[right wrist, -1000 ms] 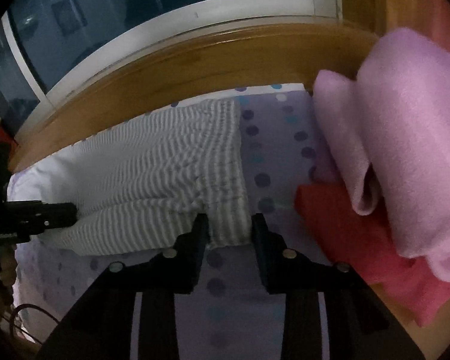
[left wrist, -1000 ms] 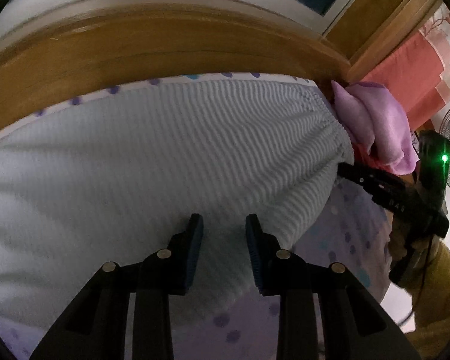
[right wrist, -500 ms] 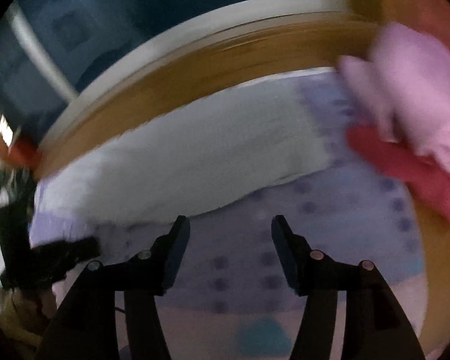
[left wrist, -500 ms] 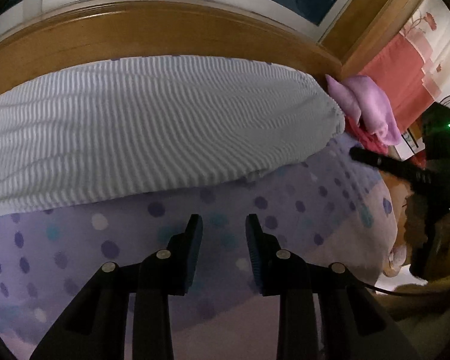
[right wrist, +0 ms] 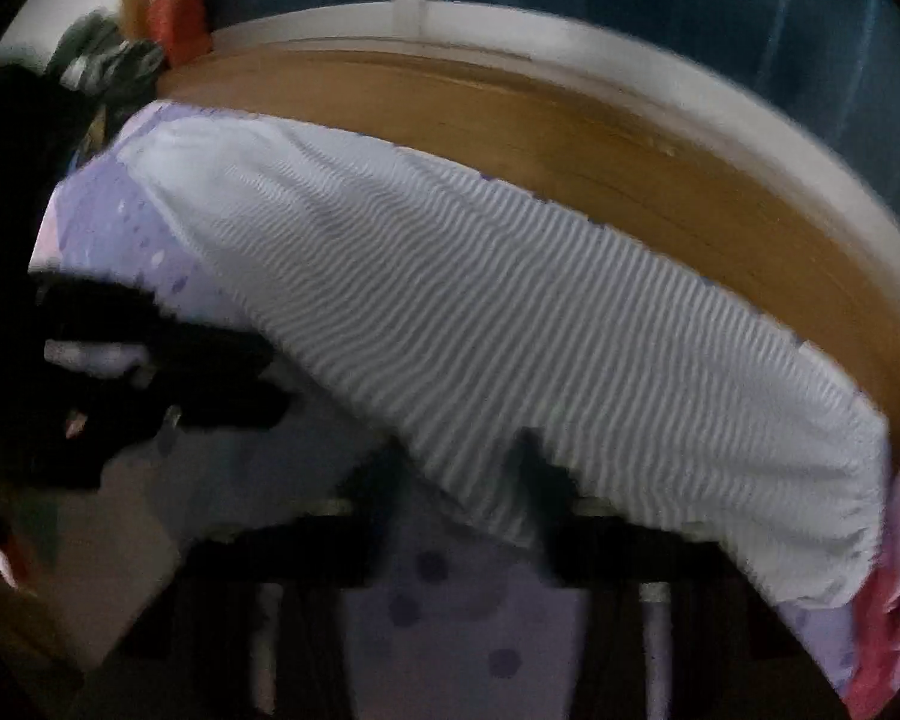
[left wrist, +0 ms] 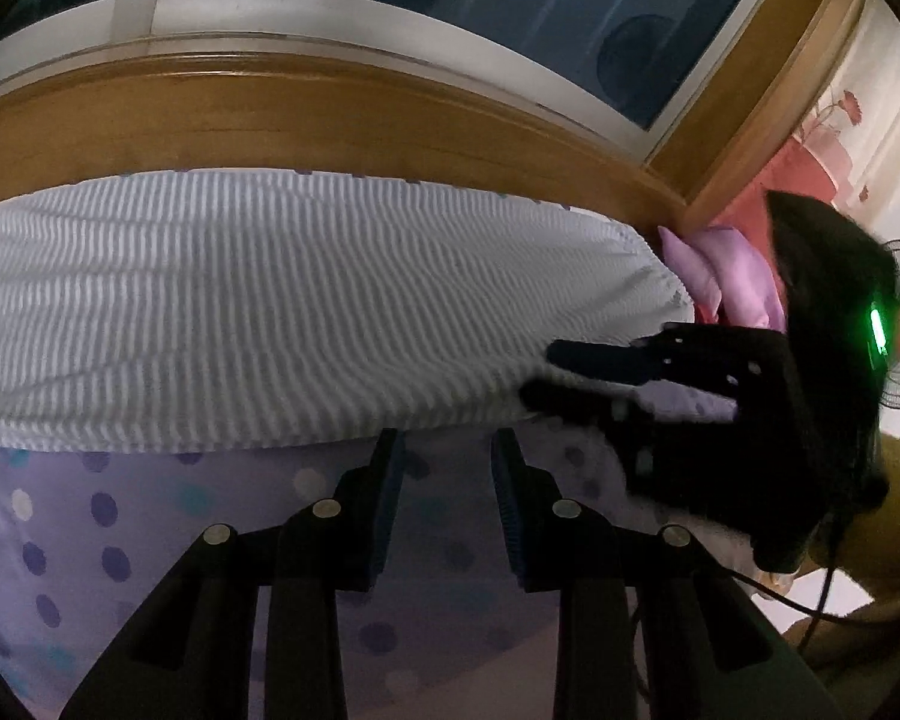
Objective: Fold clothes
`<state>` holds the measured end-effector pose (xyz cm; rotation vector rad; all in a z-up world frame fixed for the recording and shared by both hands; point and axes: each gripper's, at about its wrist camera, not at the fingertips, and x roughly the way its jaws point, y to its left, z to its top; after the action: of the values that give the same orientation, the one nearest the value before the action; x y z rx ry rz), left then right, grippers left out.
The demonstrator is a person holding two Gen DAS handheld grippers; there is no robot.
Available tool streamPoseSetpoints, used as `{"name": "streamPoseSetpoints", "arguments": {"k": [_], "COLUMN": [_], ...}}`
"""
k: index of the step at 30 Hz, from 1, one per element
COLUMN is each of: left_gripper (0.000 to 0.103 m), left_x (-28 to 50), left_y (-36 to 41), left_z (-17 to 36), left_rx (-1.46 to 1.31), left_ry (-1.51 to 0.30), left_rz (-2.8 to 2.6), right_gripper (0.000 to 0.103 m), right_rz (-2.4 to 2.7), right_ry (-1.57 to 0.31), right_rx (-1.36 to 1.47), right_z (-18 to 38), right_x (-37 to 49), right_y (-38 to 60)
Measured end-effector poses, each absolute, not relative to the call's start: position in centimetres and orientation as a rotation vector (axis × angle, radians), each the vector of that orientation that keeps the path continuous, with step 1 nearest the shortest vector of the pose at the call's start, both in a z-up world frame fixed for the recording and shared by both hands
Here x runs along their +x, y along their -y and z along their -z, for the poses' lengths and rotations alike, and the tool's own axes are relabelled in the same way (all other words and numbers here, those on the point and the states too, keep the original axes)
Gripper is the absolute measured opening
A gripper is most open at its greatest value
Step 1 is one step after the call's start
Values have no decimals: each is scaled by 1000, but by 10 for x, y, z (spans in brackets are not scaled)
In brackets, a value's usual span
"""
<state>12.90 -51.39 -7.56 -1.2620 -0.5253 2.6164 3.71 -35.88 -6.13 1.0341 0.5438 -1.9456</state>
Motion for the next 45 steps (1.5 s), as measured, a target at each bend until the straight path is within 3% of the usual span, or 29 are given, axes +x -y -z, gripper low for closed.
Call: {"name": "streamPoseSetpoints", "arguments": {"k": [1, 5, 21, 39, 42, 45], "left_gripper": [30, 30, 30, 29, 37, 37], "left_x": [130, 129, 75, 59, 65, 66], "left_y": [514, 510, 489, 482, 480, 474], "left_z": [75, 73, 74, 82, 84, 84], "left_rx": [-1257, -1231, -1158, -1140, -1141, -1168], "left_ry": [517, 461, 148, 272, 342, 289], "left_rz": [-2615, -2603, -2424, -2236, -2150, -2202], "right_gripper": [11, 10, 9, 9, 10, 10], "right_rz": [1950, 1934, 1951, 1913, 1900, 1875], "right_ry": [-472, -327, -277, -184, -145, -120], "right_rx": [1061, 1124, 1082, 1143, 1176, 1204], "right_z": [60, 58, 41, 44, 47, 50], "right_x": [28, 12, 19, -1, -10, -14], "right_y": [357, 353, 344, 343, 342, 341]}}
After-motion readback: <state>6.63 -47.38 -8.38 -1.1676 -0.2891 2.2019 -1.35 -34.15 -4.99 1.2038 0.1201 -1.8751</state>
